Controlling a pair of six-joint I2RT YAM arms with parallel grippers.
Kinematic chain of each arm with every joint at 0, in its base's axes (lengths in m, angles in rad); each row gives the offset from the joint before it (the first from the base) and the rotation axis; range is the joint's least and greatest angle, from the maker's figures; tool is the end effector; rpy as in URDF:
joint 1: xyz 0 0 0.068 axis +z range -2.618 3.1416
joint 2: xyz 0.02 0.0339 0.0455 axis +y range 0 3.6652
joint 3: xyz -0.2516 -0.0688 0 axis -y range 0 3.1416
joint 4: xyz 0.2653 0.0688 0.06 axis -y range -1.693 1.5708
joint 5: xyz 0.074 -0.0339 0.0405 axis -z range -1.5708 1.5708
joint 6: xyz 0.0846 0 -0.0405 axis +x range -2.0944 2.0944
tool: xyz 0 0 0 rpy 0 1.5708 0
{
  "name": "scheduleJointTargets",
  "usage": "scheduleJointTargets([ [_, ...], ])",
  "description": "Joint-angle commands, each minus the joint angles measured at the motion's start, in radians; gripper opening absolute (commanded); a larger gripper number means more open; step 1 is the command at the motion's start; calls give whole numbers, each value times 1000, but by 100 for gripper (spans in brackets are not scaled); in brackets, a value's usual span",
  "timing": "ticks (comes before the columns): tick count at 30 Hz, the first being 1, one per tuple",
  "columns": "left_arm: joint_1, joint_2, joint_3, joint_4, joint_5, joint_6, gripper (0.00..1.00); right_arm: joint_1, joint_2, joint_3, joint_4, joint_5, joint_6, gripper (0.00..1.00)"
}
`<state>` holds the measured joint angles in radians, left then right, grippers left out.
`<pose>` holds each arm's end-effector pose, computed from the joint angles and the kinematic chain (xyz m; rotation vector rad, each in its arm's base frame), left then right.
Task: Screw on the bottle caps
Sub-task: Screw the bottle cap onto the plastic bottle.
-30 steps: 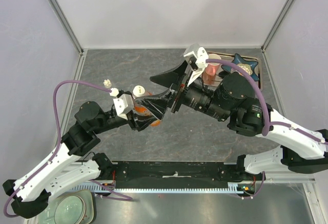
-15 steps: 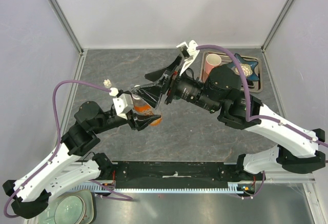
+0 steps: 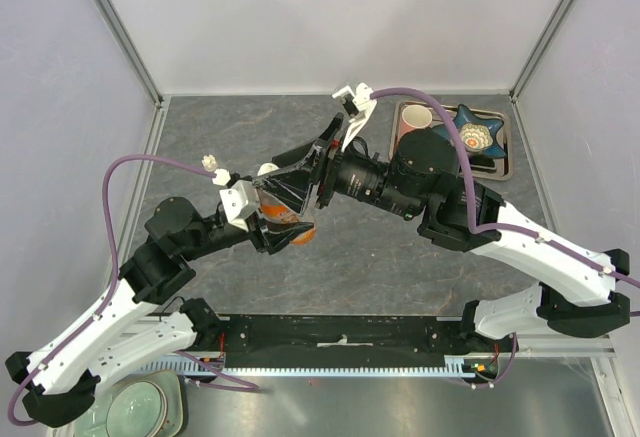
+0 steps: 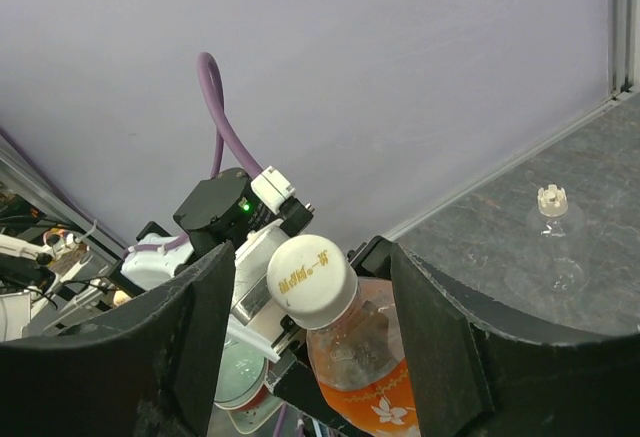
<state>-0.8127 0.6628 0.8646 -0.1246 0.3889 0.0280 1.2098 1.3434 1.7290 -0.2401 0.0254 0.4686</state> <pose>0.1289 -0.1828 0.3920 0.9249 1.2686 -0.9137 0.1233 0.3205 0.5370 -0.5482 1.4747 1.3413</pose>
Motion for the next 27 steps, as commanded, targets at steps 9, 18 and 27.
scheduleJointTargets([
  [9, 18, -2, 27, 42, -39, -60, 27, 0, -15, -29, 47, -4, 7, 63],
  [18, 20, -3, 20, 39, -38, -63, 25, 0, -27, -40, 82, 1, -5, 63],
  [27, 23, -6, 14, 36, -36, -65, 24, 0, -23, -25, 88, -1, -12, 64],
])
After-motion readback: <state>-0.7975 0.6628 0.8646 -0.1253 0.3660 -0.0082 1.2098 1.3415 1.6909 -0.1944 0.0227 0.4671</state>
